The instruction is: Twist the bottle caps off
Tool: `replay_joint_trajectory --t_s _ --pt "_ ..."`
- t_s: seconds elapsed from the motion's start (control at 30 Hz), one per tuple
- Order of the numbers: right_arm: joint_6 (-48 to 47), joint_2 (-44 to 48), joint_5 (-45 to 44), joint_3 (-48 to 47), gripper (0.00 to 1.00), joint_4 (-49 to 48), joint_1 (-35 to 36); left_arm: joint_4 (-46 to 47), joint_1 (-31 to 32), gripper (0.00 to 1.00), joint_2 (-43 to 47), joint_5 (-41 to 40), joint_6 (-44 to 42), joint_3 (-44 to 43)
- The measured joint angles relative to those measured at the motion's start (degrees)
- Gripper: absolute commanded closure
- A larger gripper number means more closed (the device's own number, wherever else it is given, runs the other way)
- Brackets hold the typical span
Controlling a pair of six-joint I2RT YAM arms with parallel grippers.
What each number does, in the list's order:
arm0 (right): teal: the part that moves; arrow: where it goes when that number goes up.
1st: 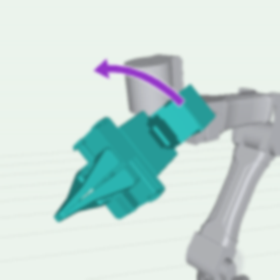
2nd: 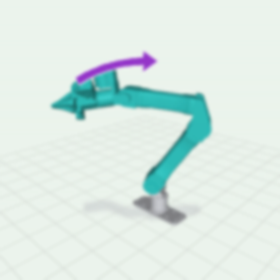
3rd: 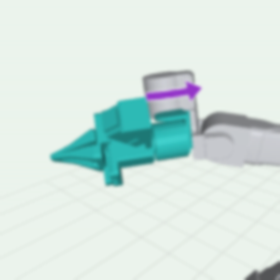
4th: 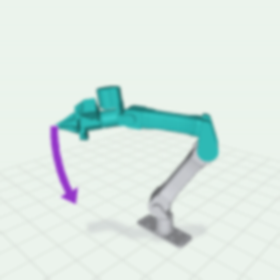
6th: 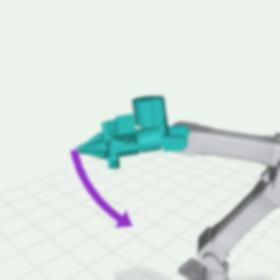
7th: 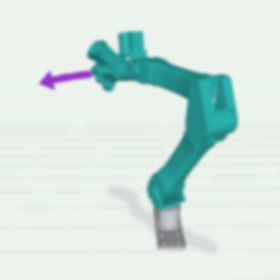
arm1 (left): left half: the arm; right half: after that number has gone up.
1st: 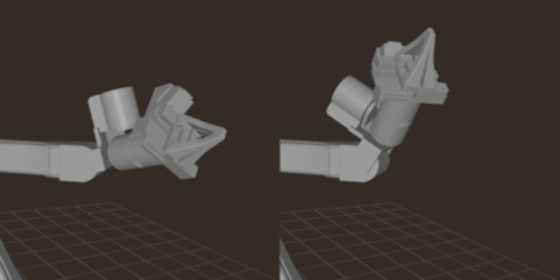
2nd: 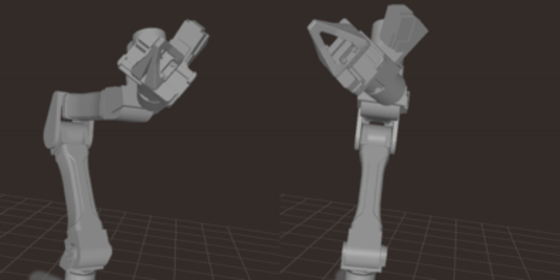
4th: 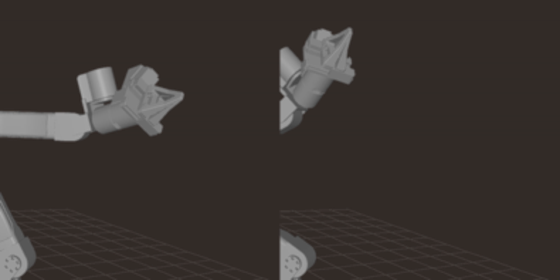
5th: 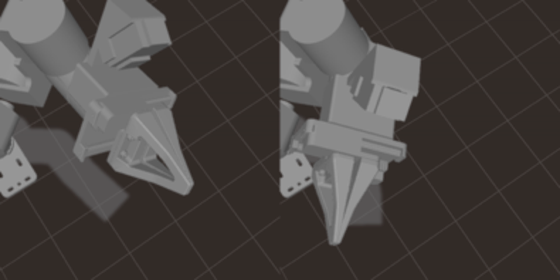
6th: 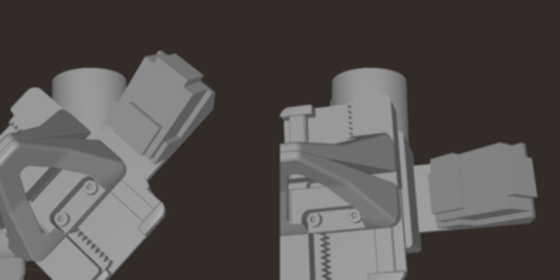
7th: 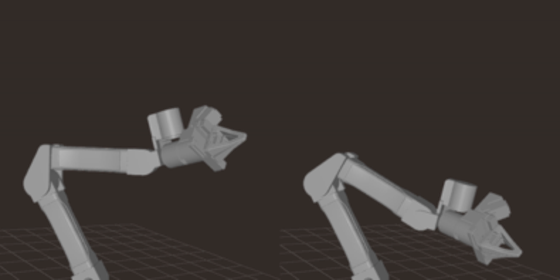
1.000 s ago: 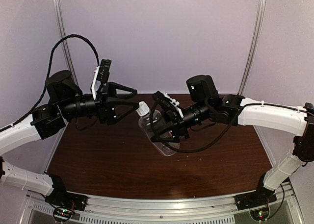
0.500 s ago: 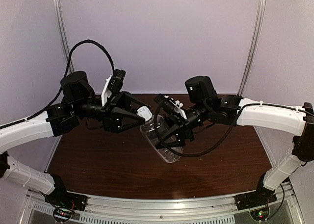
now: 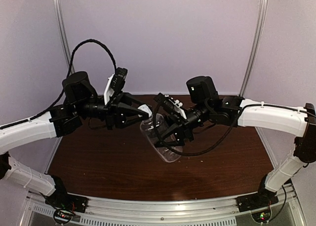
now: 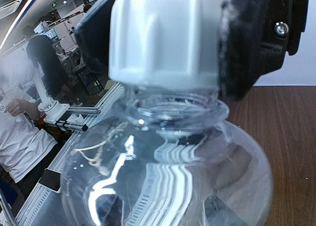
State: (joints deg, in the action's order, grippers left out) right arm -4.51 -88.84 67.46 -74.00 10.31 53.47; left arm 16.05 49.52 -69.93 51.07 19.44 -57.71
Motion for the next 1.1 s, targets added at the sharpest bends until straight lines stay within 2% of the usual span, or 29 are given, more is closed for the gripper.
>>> replay_joint_trajectory --t_s 0.2,0.47,0.57,0.7,0.87,1.1 --pt "1.0 0.3 -7.1 0.0 0.6 -1.1 -0.3 -5.2 0.0 0.89 2.8 -9.7 1.2 0.3" --pt "1.8 0.4 -25.0 -0.8 0.6 0.2 0.1 -13.6 1.9 0.85 4.0 -31.5 7.7 -1.0" --pt "2.2 0.4 -31.4 -0.8 0.6 -0.1 0.8 -15.3 2.7 0.8 3.5 -37.2 9.8 -1.8" --pt "2.5 0.4 -36.4 -0.8 0.6 -0.2 1.0 -15.5 3.0 0.68 2.3 -41.1 11.6 -2.6" --pt "3.4 0.4 -38.1 -0.8 0.6 0.1 0.9 -15.9 3.0 0.44 2.1 -43.6 11.2 -2.7" --pt "2.5 0.6 -34.3 -0.5 0.59 0.1 -1.3 -17.6 1.4 0.22 5.4 -43.4 5.6 -1.8"
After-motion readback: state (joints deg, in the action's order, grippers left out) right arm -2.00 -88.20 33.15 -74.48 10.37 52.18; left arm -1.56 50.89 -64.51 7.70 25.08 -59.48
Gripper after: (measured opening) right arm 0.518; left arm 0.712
